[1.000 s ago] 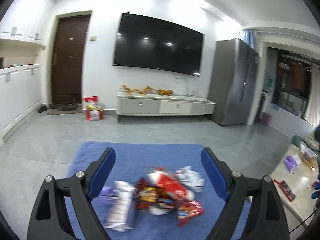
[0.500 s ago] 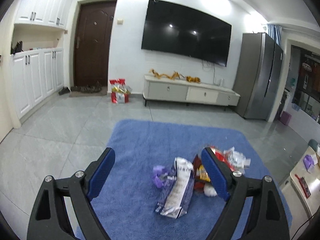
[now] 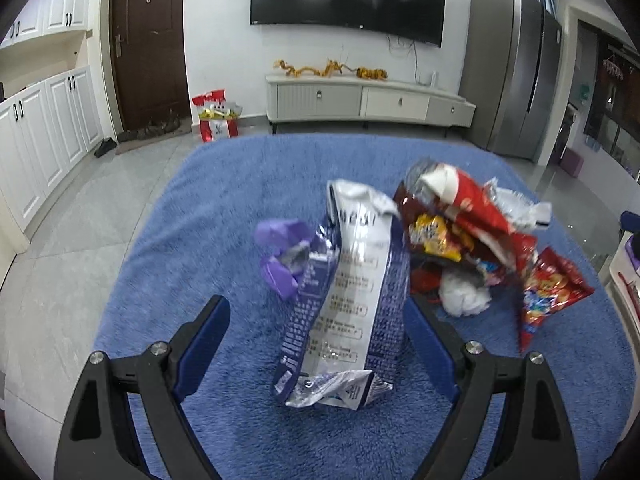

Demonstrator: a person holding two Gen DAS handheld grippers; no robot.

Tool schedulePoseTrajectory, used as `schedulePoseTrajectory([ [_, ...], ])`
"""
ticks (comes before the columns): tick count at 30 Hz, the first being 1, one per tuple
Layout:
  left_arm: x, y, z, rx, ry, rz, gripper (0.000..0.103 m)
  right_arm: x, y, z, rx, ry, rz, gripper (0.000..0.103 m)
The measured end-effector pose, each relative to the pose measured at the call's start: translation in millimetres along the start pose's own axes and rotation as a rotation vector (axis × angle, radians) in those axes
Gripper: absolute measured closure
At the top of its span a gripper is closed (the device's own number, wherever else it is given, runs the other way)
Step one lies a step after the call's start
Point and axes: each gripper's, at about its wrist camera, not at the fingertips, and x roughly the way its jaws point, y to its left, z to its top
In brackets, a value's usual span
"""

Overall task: Collect trash
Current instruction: 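Grasp the white snack bag with the left tool while the right tool grasps red chip bags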

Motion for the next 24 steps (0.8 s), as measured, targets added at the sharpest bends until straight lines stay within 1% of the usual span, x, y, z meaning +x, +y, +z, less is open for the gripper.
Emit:
schedulePoseTrajectory([
  [5,10.7,-4.4,-6.9,0.004,0.027,-0.009,0.015,37.4,9.1,-6.6,-0.007,0.069,0.052,0.0],
  [7,10.1,-5.6,-8.5,0.004,0.027,-0.012,0.016,45.4,12.2,-6.9,-0.006,0.084,0.061,0.004],
  [9,9.0,-5.4,-7.6,0.001,0.023,-0.018,0.017,53.2,12.9,-9.4,0.0,0.097,0.07,0.014],
  [10,9.0,-5.6,-6.4,0.001,0.025,-0.021,0.022,56.0,12.9,-10.5,0.005,0.102,0.076,0.017],
  [11,9.5,-6.4,-7.1,0.002,0.032,-0.029,0.031,59.6,12.3,-11.6,0.012,0.11,0.083,0.023],
  [12,10.5,-7.7,-8.3,0.004,0.043,-0.035,0.036,63.5,11.1,-12.9,0.023,0.119,0.087,0.031],
  [13,11.0,-9.0,-8.9,0.007,0.046,-0.037,0.036,66.1,9.8,-13.5,0.032,0.127,0.09,0.036],
  [15,7.5,-11.2,-9.1,0.017,0.04,-0.039,0.036,69.9,7.2,-16.3,0.051,0.142,0.105,0.052],
  [18,1.5,-11.8,-12.1,0.003,0.034,-0.063,0.037,68.4,6.7,-22.1,0.06,0.148,0.118,0.064],
  [19,-1.6,-12.4,-13.9,-0.005,0.032,-0.075,0.037,66.3,6.9,-23.9,0.06,0.147,0.12,0.066],
  [20,-3.7,-12.2,-15.1,-0.009,0.031,-0.084,0.037,64.0,6.8,-25.4,0.061,0.144,0.123,0.071],
  [21,-6.1,-12.2,-16.4,-0.013,0.032,-0.093,0.037,61.3,7.1,-26.7,0.061,0.141,0.127,0.079],
  [22,-9.4,-13.1,-18.7,-0.019,0.033,-0.102,0.037,58.2,7.6,-27.9,0.059,0.139,0.129,0.083],
  [24,-15.3,-12.3,-22.7,-0.027,0.031,-0.118,0.037,53.3,9.4,-29.6,0.054,0.136,0.129,0.086],
])
